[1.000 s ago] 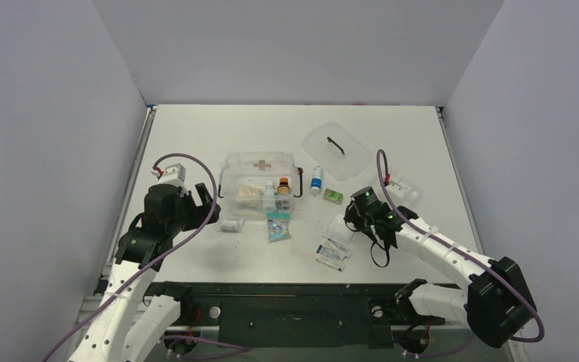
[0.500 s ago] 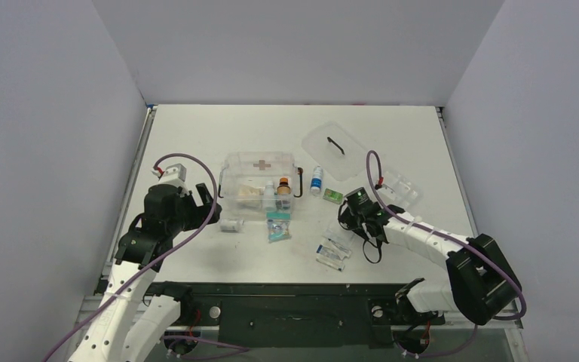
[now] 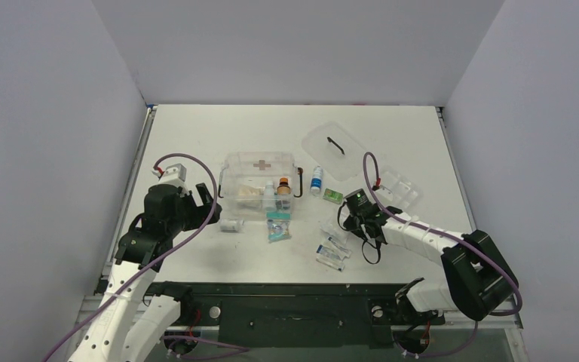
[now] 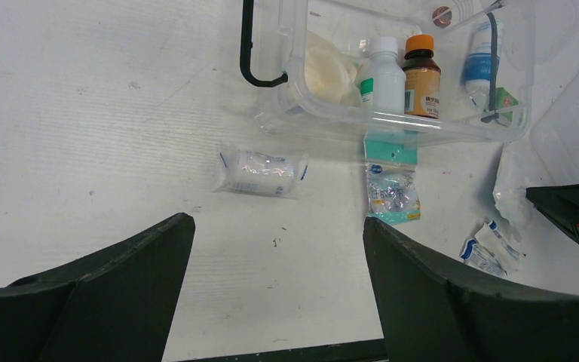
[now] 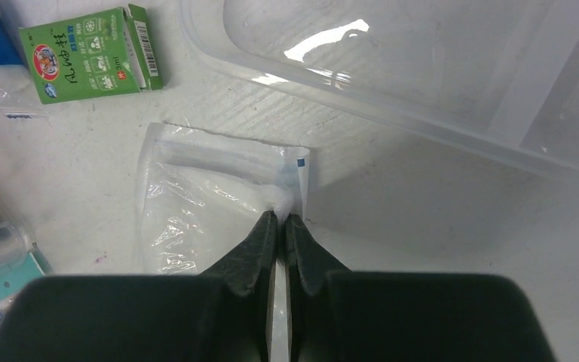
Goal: Organize the medicine kit
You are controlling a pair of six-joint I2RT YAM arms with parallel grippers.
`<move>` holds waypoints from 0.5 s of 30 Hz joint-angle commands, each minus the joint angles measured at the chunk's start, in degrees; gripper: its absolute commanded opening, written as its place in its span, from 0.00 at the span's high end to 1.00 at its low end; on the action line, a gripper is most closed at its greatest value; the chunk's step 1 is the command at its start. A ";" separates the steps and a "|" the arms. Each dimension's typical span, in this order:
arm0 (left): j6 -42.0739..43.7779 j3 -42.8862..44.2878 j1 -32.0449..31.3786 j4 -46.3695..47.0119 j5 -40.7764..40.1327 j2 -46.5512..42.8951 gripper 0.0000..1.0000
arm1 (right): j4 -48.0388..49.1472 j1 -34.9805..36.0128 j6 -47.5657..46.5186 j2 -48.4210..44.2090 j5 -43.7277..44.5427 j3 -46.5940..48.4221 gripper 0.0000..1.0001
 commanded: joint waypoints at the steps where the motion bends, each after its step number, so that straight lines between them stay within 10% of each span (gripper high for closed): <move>1: 0.81 0.21 -0.32 3.04 0.73 -0.48 0.19 | 0.46 -0.41 -2.01 -1.71 0.55 -0.04 1.00; 15: 0.82 0.25 -0.32 2.91 0.28 -1.42 0.19 | -11.89 -0.23 -16.11 -12.33 7.14 18.87 1.00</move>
